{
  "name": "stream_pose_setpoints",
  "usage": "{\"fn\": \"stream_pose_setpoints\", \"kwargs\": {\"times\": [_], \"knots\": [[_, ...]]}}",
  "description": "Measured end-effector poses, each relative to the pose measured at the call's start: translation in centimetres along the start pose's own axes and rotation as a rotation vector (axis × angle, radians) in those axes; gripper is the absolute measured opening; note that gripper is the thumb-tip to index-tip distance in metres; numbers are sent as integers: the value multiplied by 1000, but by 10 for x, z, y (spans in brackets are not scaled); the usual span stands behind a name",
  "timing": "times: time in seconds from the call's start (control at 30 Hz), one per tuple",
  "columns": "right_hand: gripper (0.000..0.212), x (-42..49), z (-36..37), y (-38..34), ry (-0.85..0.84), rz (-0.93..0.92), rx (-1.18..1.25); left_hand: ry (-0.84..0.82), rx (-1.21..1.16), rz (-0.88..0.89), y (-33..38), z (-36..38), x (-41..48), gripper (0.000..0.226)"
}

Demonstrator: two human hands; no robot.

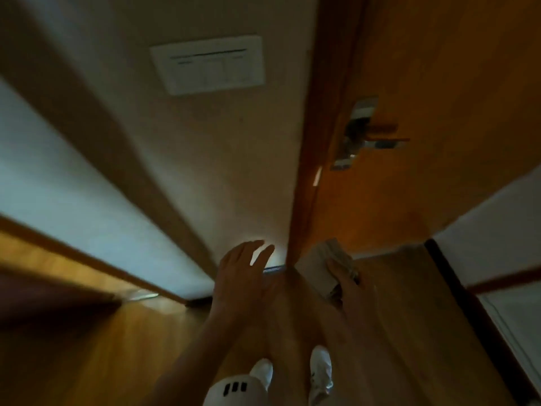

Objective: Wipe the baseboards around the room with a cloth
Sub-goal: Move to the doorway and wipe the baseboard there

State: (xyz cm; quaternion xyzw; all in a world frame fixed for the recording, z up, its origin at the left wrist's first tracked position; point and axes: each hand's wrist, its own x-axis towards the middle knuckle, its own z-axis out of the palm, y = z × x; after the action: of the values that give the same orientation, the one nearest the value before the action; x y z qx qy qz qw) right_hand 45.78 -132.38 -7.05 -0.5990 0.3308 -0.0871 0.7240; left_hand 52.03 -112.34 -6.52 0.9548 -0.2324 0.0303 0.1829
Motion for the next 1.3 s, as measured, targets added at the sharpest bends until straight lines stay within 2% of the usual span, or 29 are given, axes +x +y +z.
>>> {"fn": "stream_pose_setpoints", "kwargs": {"times": [0.1,0.27,0.4,0.5,0.57,0.63,0.8,0.9,1.03,1.17,1.3], "knots": [[17,26,12,-8,-211,63,-56,22,61,-210,-2,4,-13,55],[19,50,30,-5,-431,159,-61,47,131,-458,-5,12,-42,54],[15,43,54,8,-598,204,-135,80,202,-572,-3,7,-80,56],[47,27,71,19,-666,257,-189,62,221,-644,-10,2,-111,64],[54,17,85,26,-682,285,-210,42,212,-714,-20,-1,-133,64],[49,5,100,36,-708,315,-208,43,213,-752,-31,-3,-154,63],[16,-11,137,82,-774,282,-344,61,198,-792,-64,15,-192,59],[22,-2,156,128,-804,225,-444,47,178,-823,-91,51,-210,59],[48,32,171,219,-764,366,-402,6,143,-874,-136,128,-231,59],[35,78,185,336,-794,450,-448,-47,121,-917,-185,233,-254,60],[32,125,198,455,-839,496,-460,-88,102,-969,-238,347,-275,62]]}}
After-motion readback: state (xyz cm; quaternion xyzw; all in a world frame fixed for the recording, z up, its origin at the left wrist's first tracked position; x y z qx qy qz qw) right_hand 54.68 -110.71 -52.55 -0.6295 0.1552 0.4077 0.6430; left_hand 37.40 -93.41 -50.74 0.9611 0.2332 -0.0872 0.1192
